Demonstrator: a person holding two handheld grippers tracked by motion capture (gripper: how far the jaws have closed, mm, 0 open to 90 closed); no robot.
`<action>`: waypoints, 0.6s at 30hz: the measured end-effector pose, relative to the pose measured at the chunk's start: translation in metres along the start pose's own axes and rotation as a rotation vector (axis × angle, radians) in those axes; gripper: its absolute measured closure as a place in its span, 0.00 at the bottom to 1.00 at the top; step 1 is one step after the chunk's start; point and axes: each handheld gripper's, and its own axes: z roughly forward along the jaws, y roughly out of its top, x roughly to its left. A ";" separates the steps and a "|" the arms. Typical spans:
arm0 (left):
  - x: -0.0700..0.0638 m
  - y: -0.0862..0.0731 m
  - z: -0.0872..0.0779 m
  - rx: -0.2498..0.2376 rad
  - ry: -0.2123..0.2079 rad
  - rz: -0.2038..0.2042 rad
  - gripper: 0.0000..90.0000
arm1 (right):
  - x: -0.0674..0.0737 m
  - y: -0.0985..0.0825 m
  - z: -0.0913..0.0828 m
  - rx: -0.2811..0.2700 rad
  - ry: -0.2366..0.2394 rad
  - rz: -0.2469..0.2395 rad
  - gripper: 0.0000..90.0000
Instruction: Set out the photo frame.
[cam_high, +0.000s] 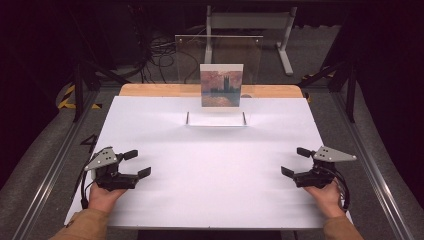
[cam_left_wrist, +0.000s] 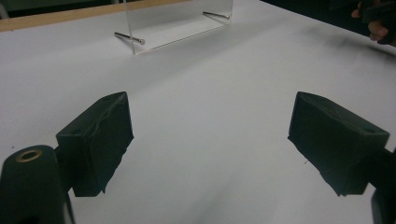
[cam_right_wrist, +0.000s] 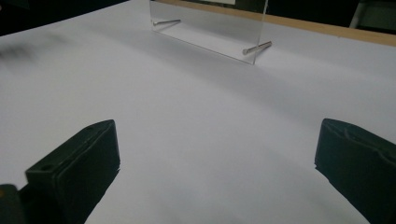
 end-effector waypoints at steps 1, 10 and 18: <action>0.001 -0.002 0.002 0.002 -0.003 -0.001 0.15 | 0.000 -0.004 0.002 0.001 0.001 0.010 0.00; 0.000 -0.005 0.006 -0.003 -0.014 -0.017 0.15 | 0.005 -0.012 0.011 0.044 -0.011 0.005 0.01; 0.001 -0.006 0.007 0.004 -0.014 -0.013 0.14 | 0.005 -0.011 0.010 0.028 -0.018 0.001 0.00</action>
